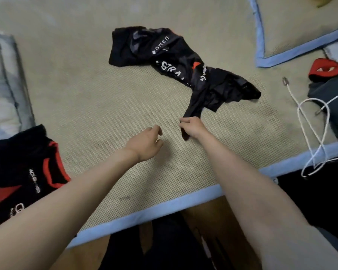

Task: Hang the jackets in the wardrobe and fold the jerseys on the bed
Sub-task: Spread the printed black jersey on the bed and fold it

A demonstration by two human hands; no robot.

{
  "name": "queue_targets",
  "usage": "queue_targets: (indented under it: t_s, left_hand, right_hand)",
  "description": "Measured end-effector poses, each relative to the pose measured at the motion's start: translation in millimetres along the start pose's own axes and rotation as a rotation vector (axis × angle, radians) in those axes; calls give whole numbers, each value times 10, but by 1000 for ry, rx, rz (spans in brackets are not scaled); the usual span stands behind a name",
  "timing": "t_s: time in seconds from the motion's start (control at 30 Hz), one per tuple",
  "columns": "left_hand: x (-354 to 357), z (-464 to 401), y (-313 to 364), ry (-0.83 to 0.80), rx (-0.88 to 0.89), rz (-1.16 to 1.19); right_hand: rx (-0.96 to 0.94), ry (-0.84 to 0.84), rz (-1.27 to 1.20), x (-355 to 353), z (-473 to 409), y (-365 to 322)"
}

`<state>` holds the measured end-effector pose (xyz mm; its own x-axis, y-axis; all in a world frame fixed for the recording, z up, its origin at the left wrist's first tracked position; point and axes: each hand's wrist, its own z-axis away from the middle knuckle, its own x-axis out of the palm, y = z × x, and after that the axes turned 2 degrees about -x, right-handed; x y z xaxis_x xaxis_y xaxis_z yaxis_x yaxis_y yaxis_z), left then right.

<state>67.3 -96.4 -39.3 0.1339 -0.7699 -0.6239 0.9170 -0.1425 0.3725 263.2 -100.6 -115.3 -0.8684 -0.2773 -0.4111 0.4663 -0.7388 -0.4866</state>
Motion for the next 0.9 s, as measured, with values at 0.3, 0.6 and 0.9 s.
queue_targets:
  t_s: [0.3, 0.6, 0.9]
  left_hand:
    - [-841, 729, 239, 372, 193, 692]
    - [-2765, 2055, 443, 792, 254, 731]
    - [-3746, 3244, 662, 848, 619, 877]
  right_hand:
    - [-642, -229, -716, -520, 1729, -1559]
    - [-976, -181, -586, -1196, 3072, -2791]
    - [-1059, 236, -288, -973, 3674, -2967]
